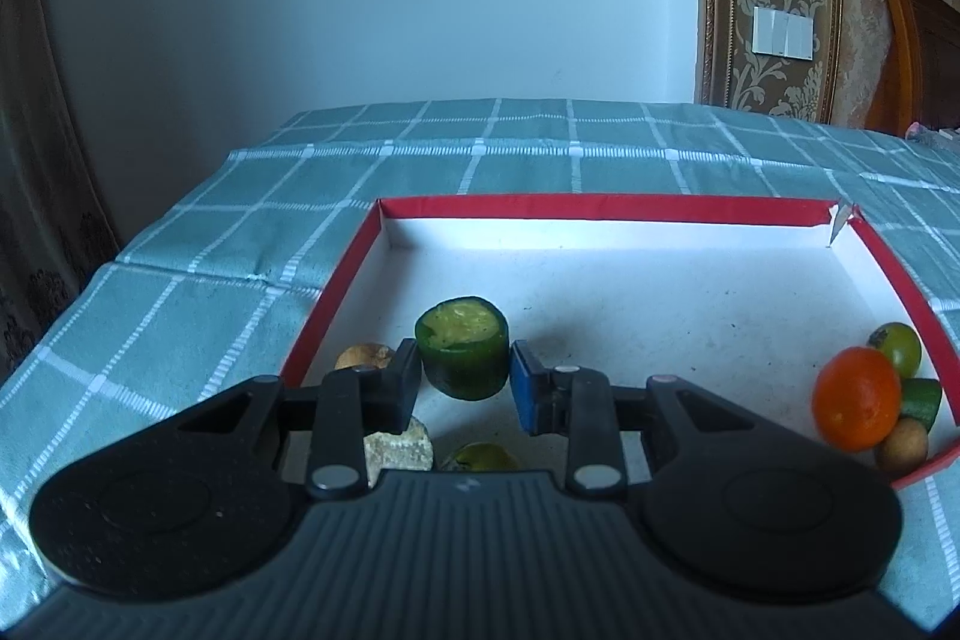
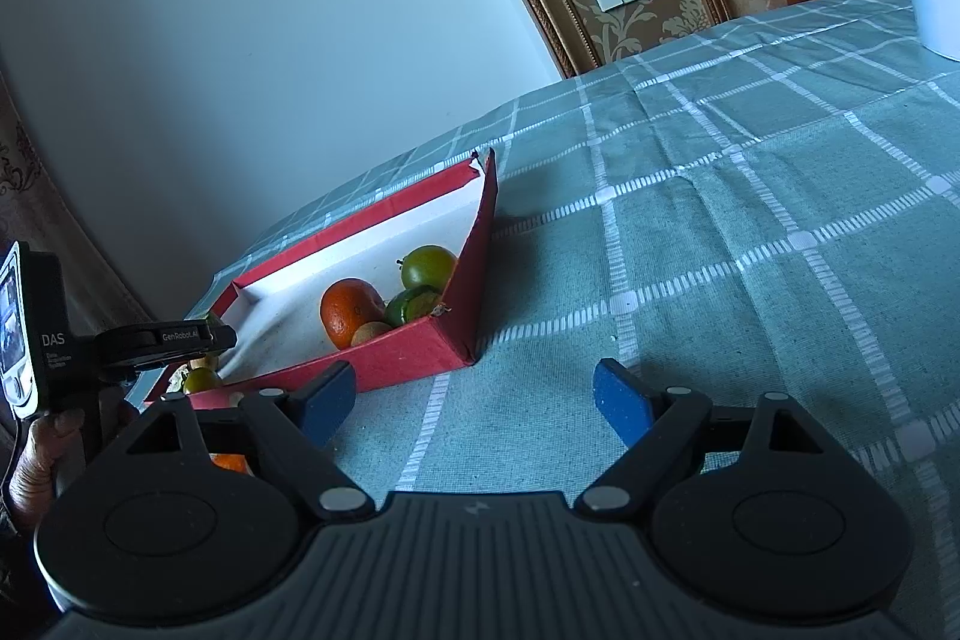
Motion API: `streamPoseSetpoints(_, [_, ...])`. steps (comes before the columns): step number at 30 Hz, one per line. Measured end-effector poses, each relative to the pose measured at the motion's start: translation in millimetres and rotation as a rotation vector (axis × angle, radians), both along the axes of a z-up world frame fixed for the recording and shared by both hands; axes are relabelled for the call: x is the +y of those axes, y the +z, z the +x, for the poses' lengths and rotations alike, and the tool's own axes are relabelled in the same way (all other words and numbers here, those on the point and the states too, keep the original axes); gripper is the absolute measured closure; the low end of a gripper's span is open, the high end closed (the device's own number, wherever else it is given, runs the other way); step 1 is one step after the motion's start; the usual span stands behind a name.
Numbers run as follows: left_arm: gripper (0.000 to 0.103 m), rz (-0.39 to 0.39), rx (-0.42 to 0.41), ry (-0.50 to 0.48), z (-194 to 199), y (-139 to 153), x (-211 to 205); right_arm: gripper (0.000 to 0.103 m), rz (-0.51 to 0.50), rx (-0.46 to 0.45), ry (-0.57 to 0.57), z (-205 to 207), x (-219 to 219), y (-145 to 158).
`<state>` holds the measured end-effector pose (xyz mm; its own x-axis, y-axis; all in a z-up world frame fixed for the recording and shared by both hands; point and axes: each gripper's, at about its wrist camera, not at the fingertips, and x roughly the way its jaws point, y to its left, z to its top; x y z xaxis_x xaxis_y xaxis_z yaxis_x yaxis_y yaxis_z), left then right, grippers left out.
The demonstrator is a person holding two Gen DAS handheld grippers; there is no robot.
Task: Organize fruits
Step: 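Carry the cucumber slice into the red tray and open the left tool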
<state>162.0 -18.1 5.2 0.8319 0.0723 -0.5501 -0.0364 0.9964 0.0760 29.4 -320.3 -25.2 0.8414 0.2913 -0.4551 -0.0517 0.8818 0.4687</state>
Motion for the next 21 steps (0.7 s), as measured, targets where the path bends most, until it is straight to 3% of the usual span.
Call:
streamPoseSetpoints(6, [0.074, -0.008, 0.001, 0.001, -1, 0, 2, 0.016, 0.000, 0.000, 0.000, 0, 0, 0])
streamPoseSetpoints(10, [0.056, 0.001, -0.015, 0.016, -3, 0, 3, 0.016, 0.000, 0.000, 0.000, 0, 0, 0])
streamPoseSetpoints(19, [0.055, -0.037, -0.015, 0.022, -16, 6, 14, 0.016, 0.000, 0.000, 0.000, 0, 0, 0])
streamPoseSetpoints(20, [0.054, -0.046, -0.021, 0.021, -21, 8, 17, 0.016, 0.000, 0.000, 0.000, 0, 0, 0])
streamPoseSetpoints(21, [0.044, -0.058, -0.030, 0.021, -28, 11, 20, 0.016, -0.001, 0.000, -0.001, 0, 0, 0])
